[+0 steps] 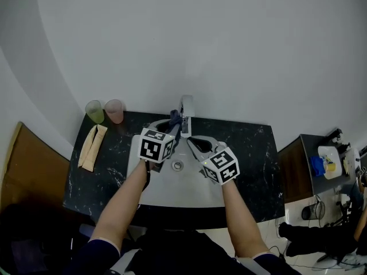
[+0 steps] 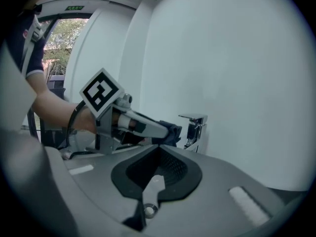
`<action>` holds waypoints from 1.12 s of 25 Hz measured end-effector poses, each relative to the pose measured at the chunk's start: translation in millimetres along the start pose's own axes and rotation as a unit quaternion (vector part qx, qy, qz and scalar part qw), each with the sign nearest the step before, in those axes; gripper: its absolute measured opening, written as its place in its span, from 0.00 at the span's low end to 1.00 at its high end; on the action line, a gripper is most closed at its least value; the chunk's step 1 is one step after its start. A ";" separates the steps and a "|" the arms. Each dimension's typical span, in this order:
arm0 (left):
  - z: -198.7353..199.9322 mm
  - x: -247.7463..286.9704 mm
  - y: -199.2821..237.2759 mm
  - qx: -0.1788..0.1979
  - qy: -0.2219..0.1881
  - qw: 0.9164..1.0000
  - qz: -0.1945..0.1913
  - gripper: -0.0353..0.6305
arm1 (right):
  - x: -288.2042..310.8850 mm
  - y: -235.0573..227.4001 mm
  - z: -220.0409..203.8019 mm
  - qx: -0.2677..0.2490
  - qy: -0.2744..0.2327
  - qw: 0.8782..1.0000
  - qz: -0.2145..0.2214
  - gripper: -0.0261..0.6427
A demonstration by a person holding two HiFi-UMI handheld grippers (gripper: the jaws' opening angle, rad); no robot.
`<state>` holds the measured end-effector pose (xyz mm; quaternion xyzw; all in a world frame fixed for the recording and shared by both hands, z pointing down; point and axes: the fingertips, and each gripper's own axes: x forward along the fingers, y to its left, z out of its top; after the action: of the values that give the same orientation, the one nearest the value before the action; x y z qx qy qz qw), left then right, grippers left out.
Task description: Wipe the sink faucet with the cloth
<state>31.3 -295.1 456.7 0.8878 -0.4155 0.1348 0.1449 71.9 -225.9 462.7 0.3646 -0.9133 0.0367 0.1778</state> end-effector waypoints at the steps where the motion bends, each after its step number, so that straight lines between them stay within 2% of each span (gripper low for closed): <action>1: -1.1 -7.0 -3.5 -0.001 -0.004 1.000 -0.001 0.15 | -4.0 0.8 4.8 0.005 -0.009 1.000 -0.002 0.05; 6: -1.4 -44.2 -19.5 -0.014 -0.030 0.999 -0.006 0.15 | -32.7 4.6 34.5 0.021 -0.066 0.997 -0.018 0.05; 14: -1.4 -87.9 -44.9 -0.003 -0.043 0.999 -0.031 0.15 | -76.7 3.9 62.9 0.040 -0.122 0.991 -0.047 0.05; 20: 12.0 -111.2 -48.0 -0.012 -0.066 0.997 -0.030 0.15 | -87.7 6.4 69.6 0.052 -0.136 0.988 -0.060 0.05; 28: 17.4 -116.3 -49.5 -0.013 -0.069 0.997 -0.024 0.15 | -82.4 10.2 67.5 0.060 -0.128 0.988 -0.064 0.05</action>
<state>-0.1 -190.0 391.7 0.9028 -0.4048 0.0637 0.1308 100.1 -178.0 371.3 0.4340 -0.8994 0.0328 0.0397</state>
